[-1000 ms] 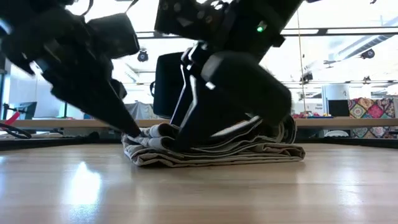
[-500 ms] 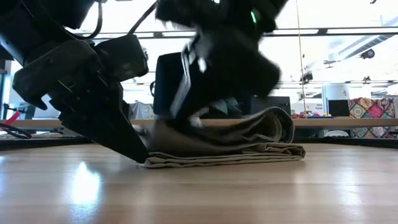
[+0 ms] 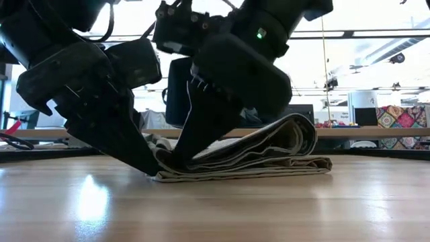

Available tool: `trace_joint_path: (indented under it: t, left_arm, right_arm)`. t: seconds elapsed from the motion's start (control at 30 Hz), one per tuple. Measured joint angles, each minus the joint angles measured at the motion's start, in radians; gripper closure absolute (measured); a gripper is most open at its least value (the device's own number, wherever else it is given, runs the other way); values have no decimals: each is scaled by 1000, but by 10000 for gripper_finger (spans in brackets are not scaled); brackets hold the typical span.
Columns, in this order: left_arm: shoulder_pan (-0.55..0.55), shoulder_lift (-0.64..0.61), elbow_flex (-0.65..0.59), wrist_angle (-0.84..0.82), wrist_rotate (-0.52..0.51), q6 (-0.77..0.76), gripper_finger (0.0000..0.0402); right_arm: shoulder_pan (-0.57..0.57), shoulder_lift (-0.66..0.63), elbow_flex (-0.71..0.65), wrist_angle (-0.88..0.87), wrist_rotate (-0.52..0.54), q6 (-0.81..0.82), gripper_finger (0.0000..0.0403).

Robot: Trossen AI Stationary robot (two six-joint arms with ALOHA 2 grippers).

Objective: Fold Laundry from Bin
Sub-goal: Fold the brown shorts from the blue laundry basket

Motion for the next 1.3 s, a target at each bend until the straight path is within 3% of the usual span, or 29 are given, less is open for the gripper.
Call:
trace_joint_path:
  t: [0.17,0.43,0.57,0.67,0.77,0.83,0.93,1.03,1.2,1.3]
  left_arm:
    - [2,-52,-3,-70,22,1,278]
    - [2,-251,-5,-354,49,0,278]
    - [6,-348,11,-384,-32,35,278]
    - [19,-382,25,-341,-160,79,278]
    - [61,-363,27,-282,-276,89,278]
    - [94,-322,22,-259,-298,76,278]
    - [124,-237,21,-254,-283,55,278]
    - [132,-145,20,-261,-196,50,278]
    - [128,-56,28,-253,-139,30,278]
    - [126,-39,28,-255,-135,30,278]
  right_arm:
    - [1,8,-1,-6,11,3,373]
    - [3,9,-3,-11,3,-26,267]
    - [4,11,-3,34,-1,-33,240]
    - [8,12,9,77,-4,-59,237]
    - [19,-1,32,75,-4,-78,237]
    - [30,-25,44,57,-4,-80,237]
    - [56,-81,52,12,3,-72,237]
    - [88,-147,52,-139,32,-19,237]
    - [119,-253,3,-445,279,149,237]
    - [99,-336,-115,-441,375,231,250]
